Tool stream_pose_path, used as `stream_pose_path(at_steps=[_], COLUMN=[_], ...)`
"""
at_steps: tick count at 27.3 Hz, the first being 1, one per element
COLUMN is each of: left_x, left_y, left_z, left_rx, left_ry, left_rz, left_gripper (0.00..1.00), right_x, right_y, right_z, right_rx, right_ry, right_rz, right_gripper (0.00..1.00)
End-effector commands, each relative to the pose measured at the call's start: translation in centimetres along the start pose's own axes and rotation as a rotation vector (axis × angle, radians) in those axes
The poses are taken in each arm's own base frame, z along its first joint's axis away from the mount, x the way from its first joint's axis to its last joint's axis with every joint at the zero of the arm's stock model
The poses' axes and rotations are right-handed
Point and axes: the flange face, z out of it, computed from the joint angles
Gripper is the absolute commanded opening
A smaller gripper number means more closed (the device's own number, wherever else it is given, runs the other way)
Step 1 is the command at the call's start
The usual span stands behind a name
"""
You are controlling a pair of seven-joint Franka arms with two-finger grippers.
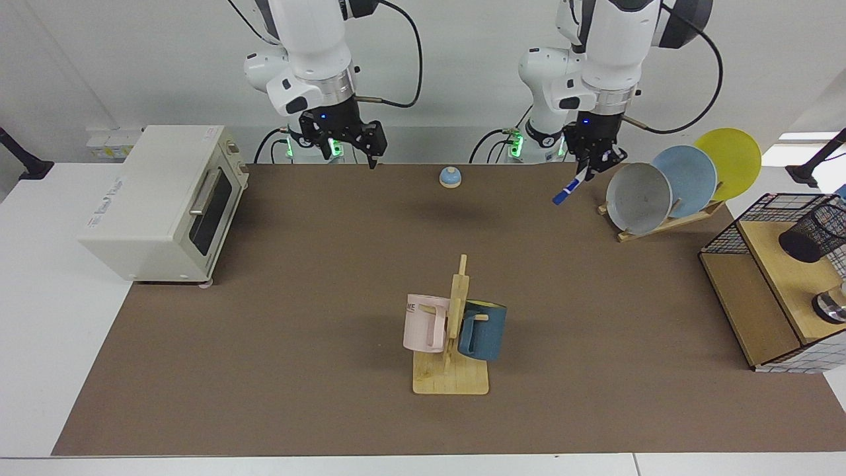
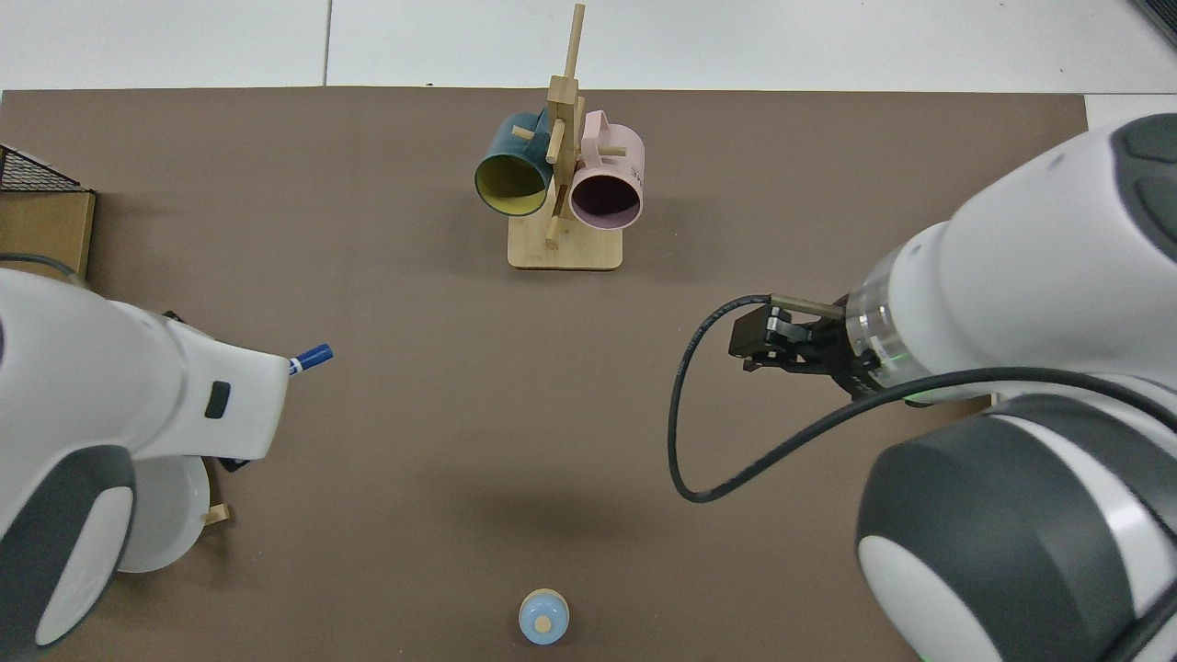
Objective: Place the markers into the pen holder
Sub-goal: 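Carry the marker away with the left gripper while the right gripper withdraws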
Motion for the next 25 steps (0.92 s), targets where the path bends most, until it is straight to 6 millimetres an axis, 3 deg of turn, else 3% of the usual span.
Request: stream_pose_path(at_steps=[1, 6, 14, 25], left_x=[-3.4, -5.0, -10.7, -15.8], left_y=[-2.9, -5.2, -10.9, -16.9], left_z=[-1.3, -2.4, -2.8, -4.4], left_rx=[0.081, 0.195, 0.231, 0.328], left_ry=[-0.083, -0.167, -0.287, -0.498], left_rz=[-0.056, -0.011, 0.147, 0.405], left_gripper=[0.00, 0.00, 0.00, 0.00], right_x=[-0.1, 0.9, 1.5, 2.1], right_y=[2.5, 4.1, 5.0, 6.0], right_z=[-0.1, -0.4, -0.9, -1.0], right_rx=[-0.055, -0.084, -0.088, -0.114], right_ry=[0.010, 0.023, 0.042, 0.054], right_rz=[-0.150, -0.275, -0.290, -0.273], right_gripper=[1.00, 1.00, 1.00, 1.00])
